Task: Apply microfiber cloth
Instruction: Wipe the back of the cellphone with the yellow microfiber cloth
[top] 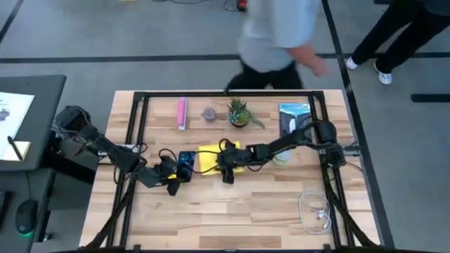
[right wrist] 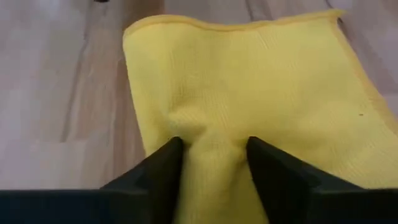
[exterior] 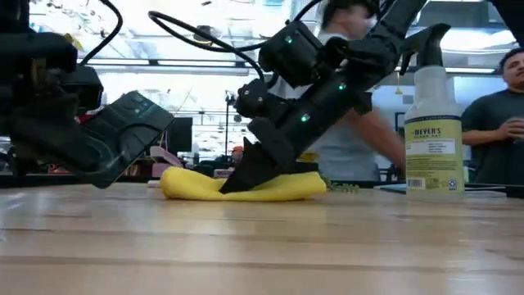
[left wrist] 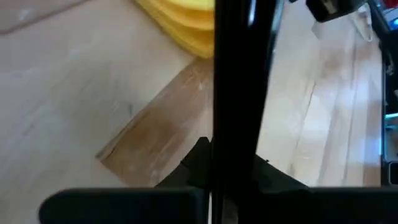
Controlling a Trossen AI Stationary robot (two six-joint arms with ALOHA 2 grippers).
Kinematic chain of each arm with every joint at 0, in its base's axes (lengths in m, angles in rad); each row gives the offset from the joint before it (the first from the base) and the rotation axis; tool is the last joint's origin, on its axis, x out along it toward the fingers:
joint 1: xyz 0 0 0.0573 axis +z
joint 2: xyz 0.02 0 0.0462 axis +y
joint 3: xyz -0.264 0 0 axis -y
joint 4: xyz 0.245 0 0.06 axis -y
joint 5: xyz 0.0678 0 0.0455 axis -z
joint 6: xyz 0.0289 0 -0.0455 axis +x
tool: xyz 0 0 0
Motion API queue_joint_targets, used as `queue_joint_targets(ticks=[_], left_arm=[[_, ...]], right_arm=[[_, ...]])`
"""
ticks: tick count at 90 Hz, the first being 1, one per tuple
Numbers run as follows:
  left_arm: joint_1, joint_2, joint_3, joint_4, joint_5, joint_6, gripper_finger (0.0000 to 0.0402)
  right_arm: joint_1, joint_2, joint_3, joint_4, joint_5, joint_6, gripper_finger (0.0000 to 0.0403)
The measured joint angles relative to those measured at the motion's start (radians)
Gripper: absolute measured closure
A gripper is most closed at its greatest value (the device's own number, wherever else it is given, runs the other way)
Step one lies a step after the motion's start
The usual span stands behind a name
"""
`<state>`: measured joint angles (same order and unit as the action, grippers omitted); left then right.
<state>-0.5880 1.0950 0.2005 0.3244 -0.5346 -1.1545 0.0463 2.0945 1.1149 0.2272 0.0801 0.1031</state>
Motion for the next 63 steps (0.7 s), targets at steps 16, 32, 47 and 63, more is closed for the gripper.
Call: queue_joint_targets(ticks=[16, 32, 47, 63], left_arm=[[0.001, 0.02, 0.0, 0.022, -0.049, -0.002, 0.0391], [0.003, 0.057, 0.0, 0.086, -0.06, -0.001, 0.0391], [0.019, 0.127, 0.0, 0.199, -0.062, 0.018, 0.0391], [0.021, 0.233, 0.002, 0.38, -0.063, 0.046, 0.0391]], right_arm=[[0.048, -0.042, -0.002, -0.112, 0.022, 0.004, 0.0388], [0.134, -0.153, -0.012, -0.299, 0.174, 0.043, 0.0398], [0.205, -0.276, -0.007, -0.182, 0.365, 0.024, 0.0401], [0.23, -0.293, -0.007, 0.118, 0.465, -0.159, 0.0402]])
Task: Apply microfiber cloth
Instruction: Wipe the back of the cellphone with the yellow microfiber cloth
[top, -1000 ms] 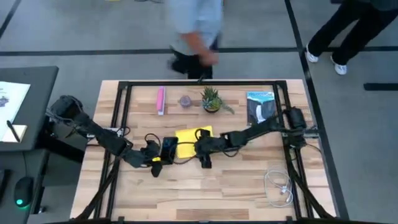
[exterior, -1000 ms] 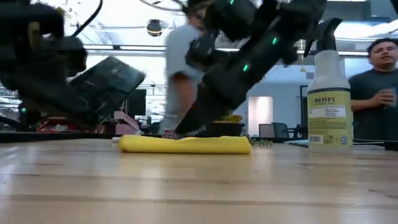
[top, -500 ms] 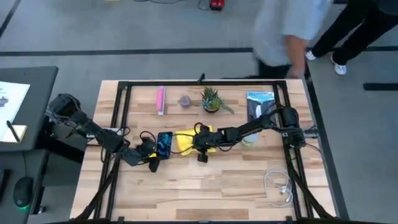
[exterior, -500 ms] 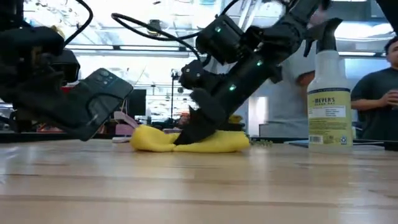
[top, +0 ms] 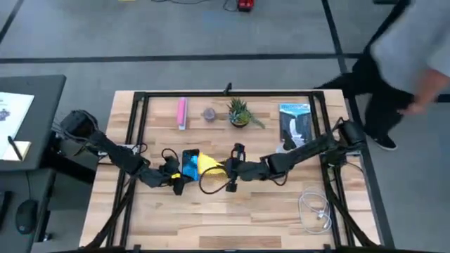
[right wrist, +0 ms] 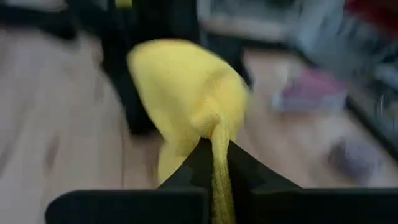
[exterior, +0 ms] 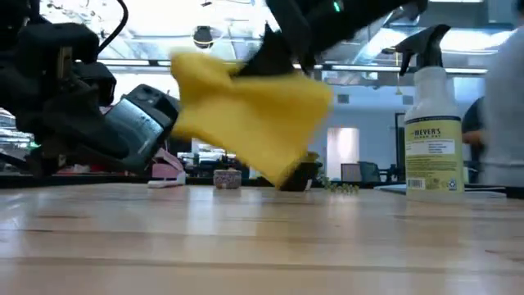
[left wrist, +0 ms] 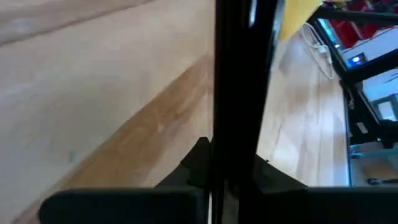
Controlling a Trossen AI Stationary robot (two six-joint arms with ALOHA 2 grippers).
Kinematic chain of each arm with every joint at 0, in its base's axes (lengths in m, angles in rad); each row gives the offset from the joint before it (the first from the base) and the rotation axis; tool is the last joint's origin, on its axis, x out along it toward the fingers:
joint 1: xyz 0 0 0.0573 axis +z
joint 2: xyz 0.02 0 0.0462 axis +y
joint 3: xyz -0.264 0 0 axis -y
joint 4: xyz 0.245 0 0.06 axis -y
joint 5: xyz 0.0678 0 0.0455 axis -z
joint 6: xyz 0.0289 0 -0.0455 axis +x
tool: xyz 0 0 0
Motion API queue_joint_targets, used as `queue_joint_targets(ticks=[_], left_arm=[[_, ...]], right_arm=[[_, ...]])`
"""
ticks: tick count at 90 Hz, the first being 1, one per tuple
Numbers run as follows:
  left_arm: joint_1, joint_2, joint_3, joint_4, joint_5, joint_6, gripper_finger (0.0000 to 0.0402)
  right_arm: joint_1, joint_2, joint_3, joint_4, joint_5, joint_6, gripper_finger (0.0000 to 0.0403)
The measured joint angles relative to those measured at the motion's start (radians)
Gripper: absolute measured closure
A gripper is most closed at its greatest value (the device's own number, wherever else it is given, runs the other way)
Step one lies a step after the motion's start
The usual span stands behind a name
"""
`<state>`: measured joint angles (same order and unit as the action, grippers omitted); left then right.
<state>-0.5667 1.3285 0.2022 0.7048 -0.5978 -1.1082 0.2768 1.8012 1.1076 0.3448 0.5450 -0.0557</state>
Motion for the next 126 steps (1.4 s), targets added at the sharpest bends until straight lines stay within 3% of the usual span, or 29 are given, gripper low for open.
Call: queue_joint_targets(ticks=[22, 40, 56, 75, 91, 110, 126], left_arm=[[0.019, 0.149, 0.118, 0.016, 0.01, 0.022, 0.0391], [0.052, 0.18, 0.196, 0.009, 0.028, 0.087, 0.0391], [0.081, 0.162, 0.205, 0.017, 0.065, 0.124, 0.0391], [0.1, 0.157, 0.207, 0.028, 0.073, 0.138, 0.0391], [0.1, 0.158, 0.207, 0.024, 0.068, 0.126, 0.039], [0.096, 0.159, 0.207, 0.022, 0.1, 0.141, 0.039], [0.096, 0.159, 0.207, 0.052, 0.103, 0.169, 0.039]], right_arm=[[-0.037, 0.128, 0.003, 0.264, -0.057, -0.126, 0.0402], [-0.044, 0.232, 0.046, 0.229, -0.182, -0.128, 0.0403], [-0.001, 0.249, 0.055, 0.154, -0.178, -0.096, 0.0403], [-0.01, 0.22, 0.07, 0.156, 0.01, -0.155, 0.0403], [-0.06, 0.212, 0.105, 0.164, 0.097, -0.148, 0.0403], [-0.055, 0.212, 0.112, 0.15, -0.055, -0.131, 0.0403], [-0.024, 0.213, 0.114, 0.057, -0.091, -0.084, 0.0403]])
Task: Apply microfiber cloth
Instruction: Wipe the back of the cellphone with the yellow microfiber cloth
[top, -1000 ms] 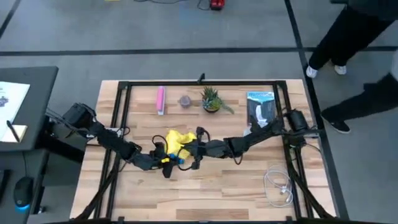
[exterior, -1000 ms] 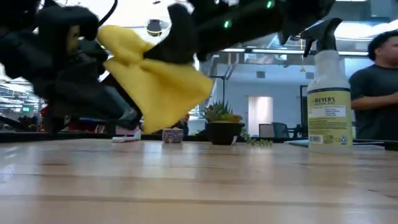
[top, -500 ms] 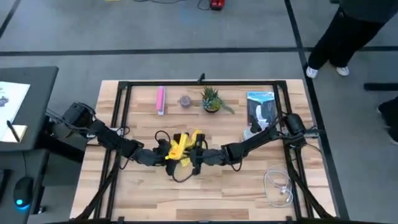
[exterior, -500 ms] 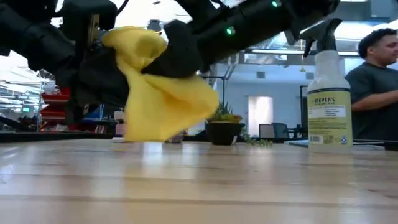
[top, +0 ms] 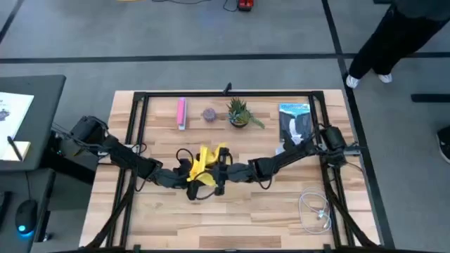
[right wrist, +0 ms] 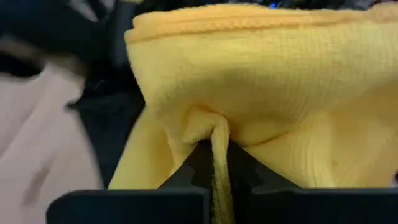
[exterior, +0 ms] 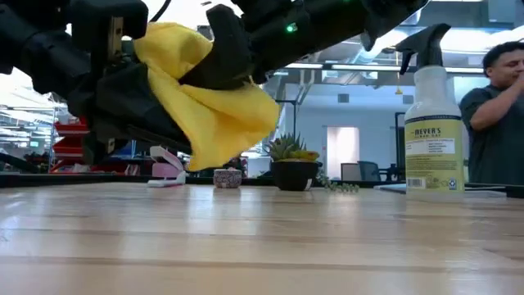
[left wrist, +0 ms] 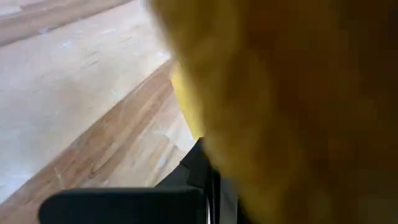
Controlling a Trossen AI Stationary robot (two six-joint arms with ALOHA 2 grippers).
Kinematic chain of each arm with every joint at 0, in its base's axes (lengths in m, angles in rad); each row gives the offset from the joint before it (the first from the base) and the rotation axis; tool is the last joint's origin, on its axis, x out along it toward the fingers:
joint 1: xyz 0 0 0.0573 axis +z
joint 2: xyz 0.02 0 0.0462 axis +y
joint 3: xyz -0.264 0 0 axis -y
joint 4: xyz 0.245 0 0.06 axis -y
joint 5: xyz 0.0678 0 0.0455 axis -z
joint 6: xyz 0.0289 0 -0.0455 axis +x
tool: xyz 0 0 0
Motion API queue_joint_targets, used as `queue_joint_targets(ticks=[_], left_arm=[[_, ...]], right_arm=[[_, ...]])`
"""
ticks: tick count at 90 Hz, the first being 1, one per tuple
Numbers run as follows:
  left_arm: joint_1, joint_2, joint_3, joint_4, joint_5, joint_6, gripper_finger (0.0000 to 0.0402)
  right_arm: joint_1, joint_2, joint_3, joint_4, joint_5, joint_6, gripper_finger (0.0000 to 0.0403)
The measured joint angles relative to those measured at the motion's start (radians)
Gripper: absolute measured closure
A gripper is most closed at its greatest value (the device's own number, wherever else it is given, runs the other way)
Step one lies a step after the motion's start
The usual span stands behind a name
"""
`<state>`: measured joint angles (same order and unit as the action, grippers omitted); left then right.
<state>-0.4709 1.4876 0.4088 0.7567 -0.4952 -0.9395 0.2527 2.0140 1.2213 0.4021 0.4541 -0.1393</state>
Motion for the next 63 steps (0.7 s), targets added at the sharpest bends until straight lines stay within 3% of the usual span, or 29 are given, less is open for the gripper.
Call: queue_joint_targets(ticks=[11, 43, 63], left_arm=[[0.0, -0.006, 0.0, 0.014, -0.004, 0.023, 0.039], [0.003, -0.01, 0.0, -0.005, -0.032, 0.001, 0.039], [-0.004, -0.011, 0.005, -0.001, 0.023, 0.029, 0.039]], right_arm=[[0.009, -0.002, 0.003, -0.065, 0.004, 0.003, 0.0403], [-0.024, -0.07, -0.003, -0.117, 0.302, -0.031, 0.0403], [-0.06, -0.138, -0.003, -0.11, 0.311, -0.045, 0.0403]])
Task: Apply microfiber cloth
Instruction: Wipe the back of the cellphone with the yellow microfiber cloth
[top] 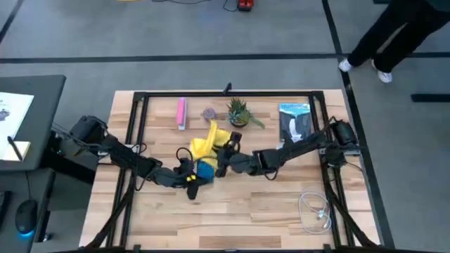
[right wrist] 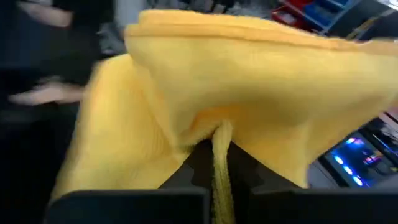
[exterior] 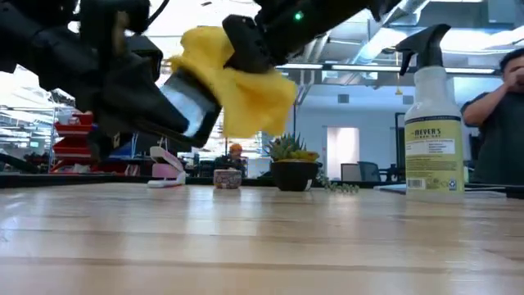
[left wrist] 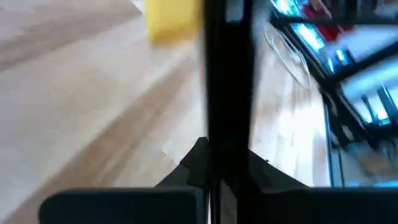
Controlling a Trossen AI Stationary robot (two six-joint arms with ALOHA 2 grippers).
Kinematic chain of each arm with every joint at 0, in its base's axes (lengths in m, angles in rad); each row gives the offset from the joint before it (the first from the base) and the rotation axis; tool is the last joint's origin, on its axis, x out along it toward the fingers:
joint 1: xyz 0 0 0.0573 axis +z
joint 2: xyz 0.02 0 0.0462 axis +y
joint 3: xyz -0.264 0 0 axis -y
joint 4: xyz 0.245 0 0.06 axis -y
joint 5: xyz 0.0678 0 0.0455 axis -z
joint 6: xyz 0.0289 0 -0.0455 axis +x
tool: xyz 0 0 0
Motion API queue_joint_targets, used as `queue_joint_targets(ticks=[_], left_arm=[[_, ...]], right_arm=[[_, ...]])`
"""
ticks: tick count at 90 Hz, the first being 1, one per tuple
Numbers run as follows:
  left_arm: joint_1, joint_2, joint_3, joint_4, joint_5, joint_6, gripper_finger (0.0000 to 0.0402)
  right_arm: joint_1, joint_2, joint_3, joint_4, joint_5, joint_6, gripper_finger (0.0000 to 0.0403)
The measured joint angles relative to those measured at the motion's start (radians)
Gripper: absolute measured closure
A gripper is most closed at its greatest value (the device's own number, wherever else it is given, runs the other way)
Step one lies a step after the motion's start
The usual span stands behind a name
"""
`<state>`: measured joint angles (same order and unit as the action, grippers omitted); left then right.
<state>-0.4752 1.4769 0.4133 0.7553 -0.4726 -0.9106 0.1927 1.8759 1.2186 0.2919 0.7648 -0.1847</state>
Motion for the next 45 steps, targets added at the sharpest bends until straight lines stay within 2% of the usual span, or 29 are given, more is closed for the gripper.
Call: queue_joint_targets(ticks=[16, 34, 45], left_arm=[[-0.001, 0.002, -0.002, 0.016, -0.001, 0.022, 0.039], [0.005, -0.001, -0.001, 0.004, -0.045, 0.012, 0.039], [0.004, -0.001, -0.001, 0.0, -0.047, 0.016, 0.039]], right_arm=[[0.032, 0.027, 0.001, -0.02, -0.065, 0.039, 0.0403], [0.089, 0.007, -0.001, -0.177, 0.234, 0.04, 0.0403], [0.116, -0.062, 0.001, -0.264, 0.288, 0.064, 0.0403]])
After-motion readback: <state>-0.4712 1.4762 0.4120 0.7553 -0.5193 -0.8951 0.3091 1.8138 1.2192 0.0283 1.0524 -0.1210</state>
